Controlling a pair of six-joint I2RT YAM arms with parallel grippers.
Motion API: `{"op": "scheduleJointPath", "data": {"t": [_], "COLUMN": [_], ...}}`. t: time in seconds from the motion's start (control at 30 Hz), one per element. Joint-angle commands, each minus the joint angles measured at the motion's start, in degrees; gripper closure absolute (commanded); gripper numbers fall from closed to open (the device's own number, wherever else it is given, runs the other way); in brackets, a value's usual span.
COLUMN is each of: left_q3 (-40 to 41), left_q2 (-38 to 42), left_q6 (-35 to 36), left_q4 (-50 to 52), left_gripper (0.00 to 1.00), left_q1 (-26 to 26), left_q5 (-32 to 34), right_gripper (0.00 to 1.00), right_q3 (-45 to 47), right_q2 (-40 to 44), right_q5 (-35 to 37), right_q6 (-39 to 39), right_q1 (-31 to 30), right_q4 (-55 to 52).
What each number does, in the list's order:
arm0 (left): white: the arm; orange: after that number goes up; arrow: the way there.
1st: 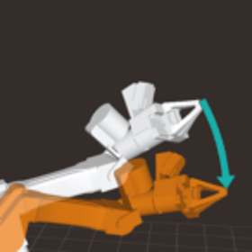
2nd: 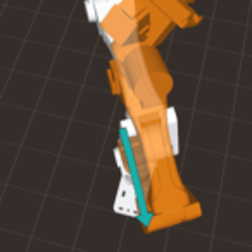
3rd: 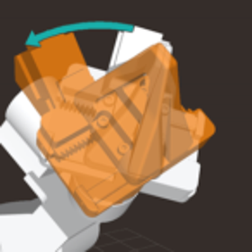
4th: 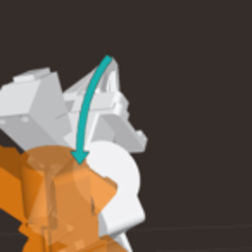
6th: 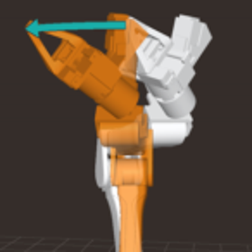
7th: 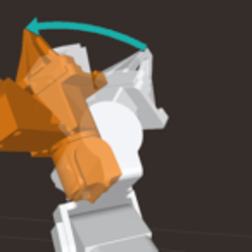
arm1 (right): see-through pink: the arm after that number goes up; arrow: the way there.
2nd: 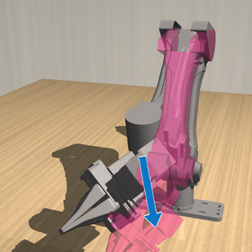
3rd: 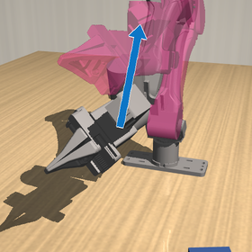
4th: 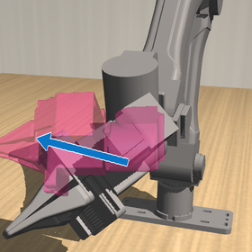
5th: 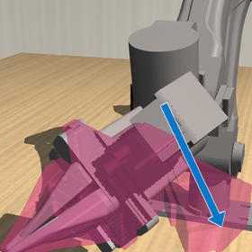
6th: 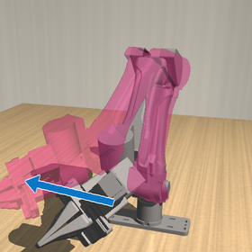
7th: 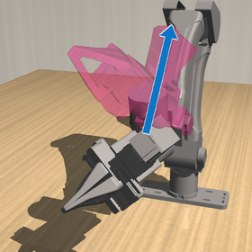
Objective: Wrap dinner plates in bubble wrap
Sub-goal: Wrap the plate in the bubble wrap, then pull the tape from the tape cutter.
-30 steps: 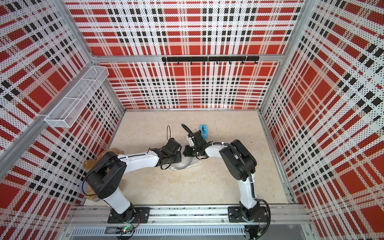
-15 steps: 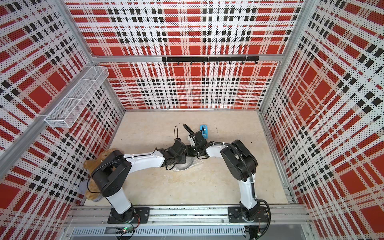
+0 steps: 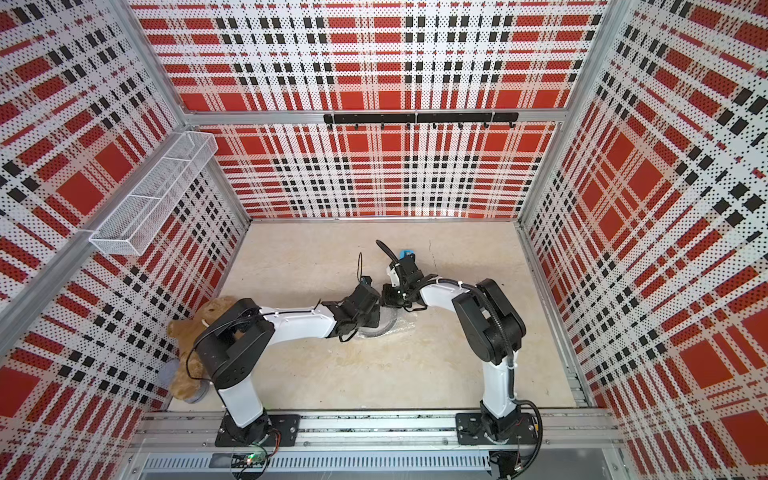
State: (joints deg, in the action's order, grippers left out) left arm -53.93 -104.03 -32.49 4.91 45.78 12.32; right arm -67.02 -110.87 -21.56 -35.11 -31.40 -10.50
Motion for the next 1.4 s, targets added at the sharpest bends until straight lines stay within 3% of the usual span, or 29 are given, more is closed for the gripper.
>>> {"op": "scheduleJointPath", "data": {"t": [0.0, 0.1, 0.27, 0.37, 0.43, 0.57, 0.67, 0.8, 1.0, 1.1, 1.37], "left_q3": [4.4, 4.9, 5.0, 5.4, 5.8, 5.8, 5.6, 5.8, 6.2, 7.3, 8.8], "left_q2": [-4.8, -5.0, -5.0, -5.1, -5.3, -5.9, -6.3, -6.4, -7.0, -5.8, -2.2], "left_q6": [-0.2, -0.7, -1.9, -3.1, -3.6, -4.4, -5.6, -8.2, -9.4, -9.6, -9.8], "left_q4": [5.8, 5.3, 4.6, 3.7, 3.1, 2.9, 2.9, 2.6, 2.5, 3.3, 4.8], "left_gripper": [0.83, 0.84, 0.84, 0.84, 0.84, 0.84, 0.85, 0.86, 0.89, 1.0, 1.0], "left_q1": [-0.2, -0.8, -1.5, -2.0, -2.2, -2.4, -1.9, -1.3, -0.2, 0.0, 0.5], "left_q5": [-6.8, -7.5, -7.9, -8.5, -8.6, -8.7, -8.7, -8.3, -7.7, -7.2, -5.9], "right_gripper": [0.76, 0.69, 0.67, 0.62, 0.52, 0.38, 0.32, 0.31, 0.33, 0.34, 0.36], "right_q3": [-1.4, -1.4, 0.2, 2.1, 1.8, -1.3, -2.5, -4.6, -6.1, -6.6, -1.2], "right_q2": [3.0, 3.8, 7.9, 11.7, 12.7, 10.4, 7.6, 3.2, -0.5, -2.4, 1.7], "right_q5": [4.1, 7.0, 12.5, 9.8, 9.0, 9.3, 4.2, -9.6, -7.7, -9.3, -10.8], "right_q6": [3.0, 2.9, 5.0, 4.5, 4.6, 5.5, 5.4, 9.7, 22.8, 21.9, 17.5], "right_q1": [1.6, 1.6, 1.9, 4.6, 7.2, 13.0, 17.1, 20.7, 20.8, 20.7, 18.9], "right_q4": [-2.2, -3.3, -1.3, 3.9, 5.0, 2.2, 3.0, 3.3, -0.7, -0.2, 4.8]}}
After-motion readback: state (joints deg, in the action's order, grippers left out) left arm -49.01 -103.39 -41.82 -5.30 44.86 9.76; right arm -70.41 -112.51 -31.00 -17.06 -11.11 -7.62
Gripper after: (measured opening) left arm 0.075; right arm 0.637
